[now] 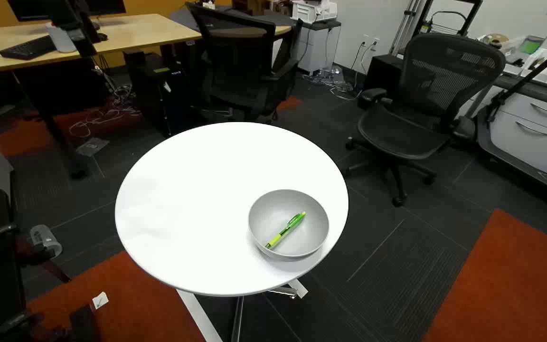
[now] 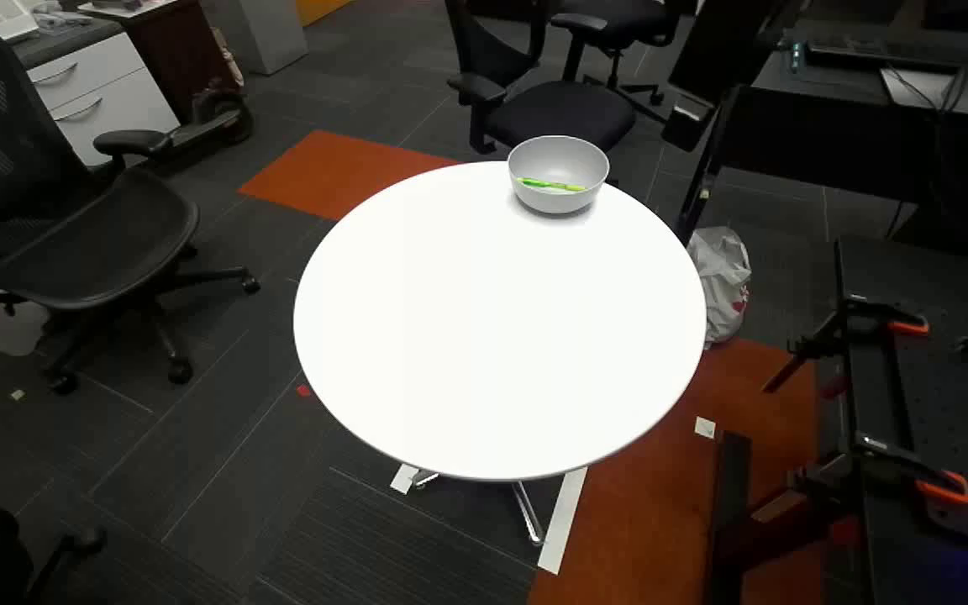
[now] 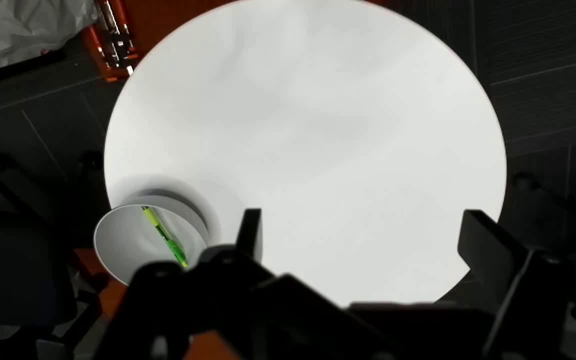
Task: Remove the pen from the bowl and put it on the table
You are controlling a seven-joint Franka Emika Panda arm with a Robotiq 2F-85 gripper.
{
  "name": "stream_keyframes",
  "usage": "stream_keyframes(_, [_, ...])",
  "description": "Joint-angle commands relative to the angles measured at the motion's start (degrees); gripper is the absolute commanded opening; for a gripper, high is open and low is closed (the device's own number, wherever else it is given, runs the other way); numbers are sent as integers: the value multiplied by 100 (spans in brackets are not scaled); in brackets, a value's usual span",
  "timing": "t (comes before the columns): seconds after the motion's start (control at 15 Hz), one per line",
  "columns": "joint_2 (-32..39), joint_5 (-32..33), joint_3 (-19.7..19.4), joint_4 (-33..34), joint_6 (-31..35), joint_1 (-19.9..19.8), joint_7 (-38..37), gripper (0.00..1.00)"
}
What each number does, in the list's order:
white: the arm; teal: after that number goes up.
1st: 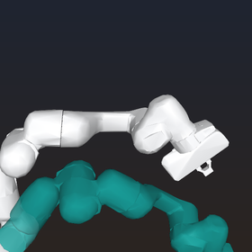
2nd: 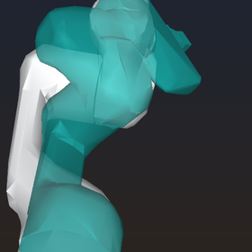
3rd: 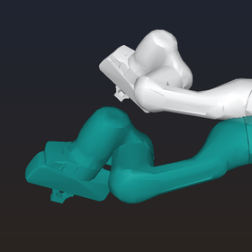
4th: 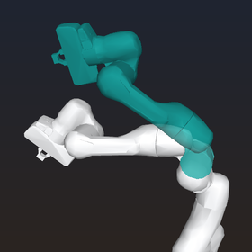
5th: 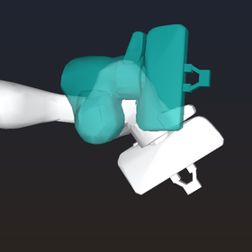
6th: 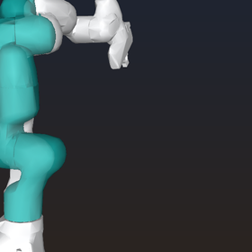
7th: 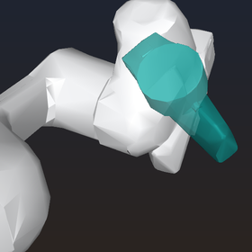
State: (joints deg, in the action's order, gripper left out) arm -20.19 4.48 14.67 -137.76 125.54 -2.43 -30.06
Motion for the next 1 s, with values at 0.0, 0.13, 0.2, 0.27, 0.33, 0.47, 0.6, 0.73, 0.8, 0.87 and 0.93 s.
stream_keyframes(0.0, [11, 51, -118, 10, -18, 125, -36, 100])
stream_keyframes(0.13, [11, 51, -118, 11, -18, 125, -36, 100])
stream_keyframes(0.2, [11, 51, -118, 11, -18, 125, -36, 100])
stream_keyframes(0.27, [11, 51, -118, 11, -18, 125, -36, 100])
stream_keyframes(0.33, [-12, 104, -171, -47, 143, 103, 96, 100])
stream_keyframes(0.47, [20, 239, -294, -19, 148, 12, 233, 100])
stream_keyframes(0.6, [75, 514, -495, 0, 270, -77, 490, 100])
stream_keyframes(0.73, [226, 828, -740, 56, 493, -181, 830, 100])
stream_keyframes(0.8, [353, 899, -922, 127, 604, -214, 1141, 100])
stream_keyframes(0.87, [490, 949, -1074, 186, 732, -241, 1411, 100])
stream_keyframes(0.93, [652, 974, -1247, 260, 883, -268, 1758, 100])
